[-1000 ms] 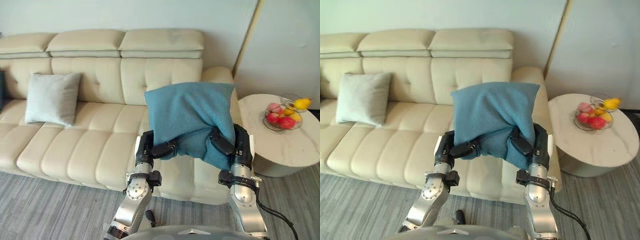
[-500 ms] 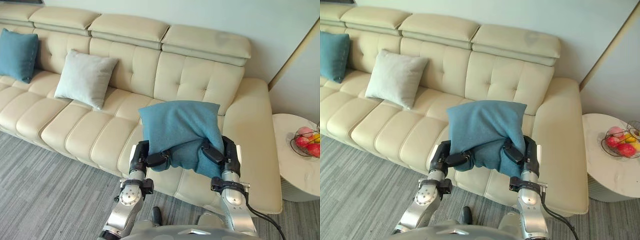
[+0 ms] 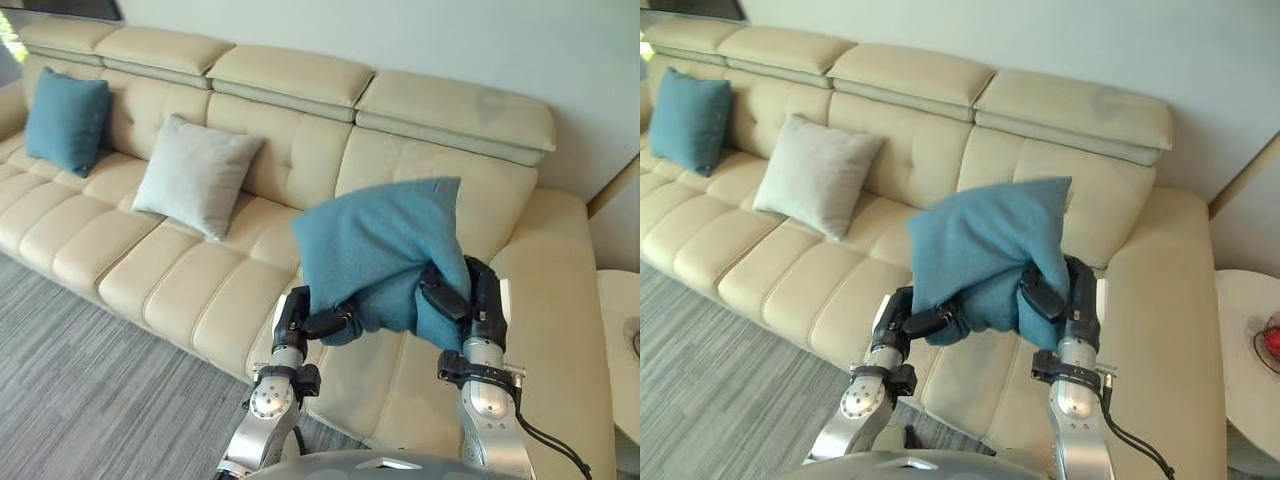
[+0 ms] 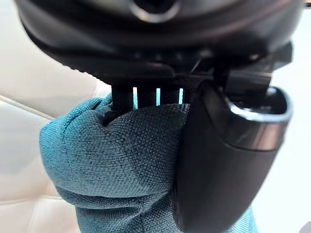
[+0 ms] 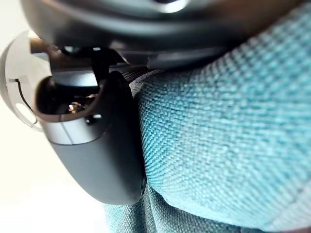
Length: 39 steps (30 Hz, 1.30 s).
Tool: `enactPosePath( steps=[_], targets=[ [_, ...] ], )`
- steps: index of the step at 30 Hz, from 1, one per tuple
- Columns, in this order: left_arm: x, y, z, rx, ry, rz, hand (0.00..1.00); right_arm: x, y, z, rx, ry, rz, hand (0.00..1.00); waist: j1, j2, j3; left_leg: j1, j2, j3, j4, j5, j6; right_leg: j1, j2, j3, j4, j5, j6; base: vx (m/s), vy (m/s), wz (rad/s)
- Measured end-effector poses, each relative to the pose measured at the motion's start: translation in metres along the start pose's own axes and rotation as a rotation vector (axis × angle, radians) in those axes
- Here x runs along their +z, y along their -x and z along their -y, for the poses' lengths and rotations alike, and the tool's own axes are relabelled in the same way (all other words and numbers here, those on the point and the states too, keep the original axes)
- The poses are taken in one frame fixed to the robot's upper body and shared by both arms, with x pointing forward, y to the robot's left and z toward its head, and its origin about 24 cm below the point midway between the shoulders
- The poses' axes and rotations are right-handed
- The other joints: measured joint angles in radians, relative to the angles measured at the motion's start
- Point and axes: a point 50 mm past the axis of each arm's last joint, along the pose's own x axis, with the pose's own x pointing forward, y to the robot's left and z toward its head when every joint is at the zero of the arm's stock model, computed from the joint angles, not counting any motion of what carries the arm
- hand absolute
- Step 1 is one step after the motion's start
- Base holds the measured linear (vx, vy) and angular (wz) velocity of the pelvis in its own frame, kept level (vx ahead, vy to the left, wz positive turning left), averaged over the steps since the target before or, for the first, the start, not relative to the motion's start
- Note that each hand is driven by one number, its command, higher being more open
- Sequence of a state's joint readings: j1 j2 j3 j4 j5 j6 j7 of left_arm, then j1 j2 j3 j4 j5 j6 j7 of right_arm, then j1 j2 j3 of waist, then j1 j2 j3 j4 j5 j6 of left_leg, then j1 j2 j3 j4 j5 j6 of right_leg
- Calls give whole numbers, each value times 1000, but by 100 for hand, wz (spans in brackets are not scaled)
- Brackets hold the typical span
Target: Pick up cushions and gather them together orderly.
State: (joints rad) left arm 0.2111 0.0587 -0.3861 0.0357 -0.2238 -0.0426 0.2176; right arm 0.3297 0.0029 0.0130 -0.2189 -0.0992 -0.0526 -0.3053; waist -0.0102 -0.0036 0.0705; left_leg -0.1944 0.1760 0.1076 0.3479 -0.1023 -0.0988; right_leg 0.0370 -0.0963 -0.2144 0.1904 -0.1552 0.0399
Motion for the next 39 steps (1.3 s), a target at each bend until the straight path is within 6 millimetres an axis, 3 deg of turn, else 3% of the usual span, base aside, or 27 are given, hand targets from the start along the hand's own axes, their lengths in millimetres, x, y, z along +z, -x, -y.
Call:
enactPosePath(
  steps=[4,6,12,17,23,31,35,39],
  targets=[
    [-1,1,-3,3,-17,-6,0,-2,2,-1,-7,-1,-14,0,8,-19,2,38,-42,47,-9,-22,36,5,-49,58,-25,28,40,101,191,-34],
    [-2,2,-6,6,-27,-11,0,-2,3,-4,10,0,-18,0,11,-20,2,63,-46,68,-30,-25,35,7,-55,79,-25,34,49,39,82,-31],
    [-5,4,-3,-12,-35,-21,0,-5,3,-3,8,50,-17,0,5,-42,-4,96,-75,138,-130,-14,37,-43,-72,154,-47,40,56,5,33,-39],
    [-6,4,-2,-17,-47,-24,0,-13,4,-1,-9,103,-40,0,-3,-45,-6,87,-84,185,-172,0,46,-92,-77,197,-76,79,62,16,46,-29],
    [10,-9,-1,27,-86,42,0,-3,-11,-14,-3,140,23,0,-9,-43,-6,31,-91,208,-207,28,64,-177,-80,216,-84,125,63,-10,32,-13],
    [67,-43,10,75,-99,252,0,47,-46,-36,-52,93,246,0,7,-34,1,-77,-88,213,-197,51,79,-291,-84,213,-66,151,79,-31,2,0],
    [121,-62,20,96,-90,434,0,92,-66,-48,-100,20,408,0,14,-13,24,-171,-79,211,-165,61,82,-385,-81,208,-31,151,80,-65,-17,2],
    [168,-80,35,99,-106,569,0,125,-86,-55,-169,-25,507,0,15,-2,47,-215,-76,205,-152,76,84,-432,-82,197,-9,151,80,-46,-9,5]
  ],
)
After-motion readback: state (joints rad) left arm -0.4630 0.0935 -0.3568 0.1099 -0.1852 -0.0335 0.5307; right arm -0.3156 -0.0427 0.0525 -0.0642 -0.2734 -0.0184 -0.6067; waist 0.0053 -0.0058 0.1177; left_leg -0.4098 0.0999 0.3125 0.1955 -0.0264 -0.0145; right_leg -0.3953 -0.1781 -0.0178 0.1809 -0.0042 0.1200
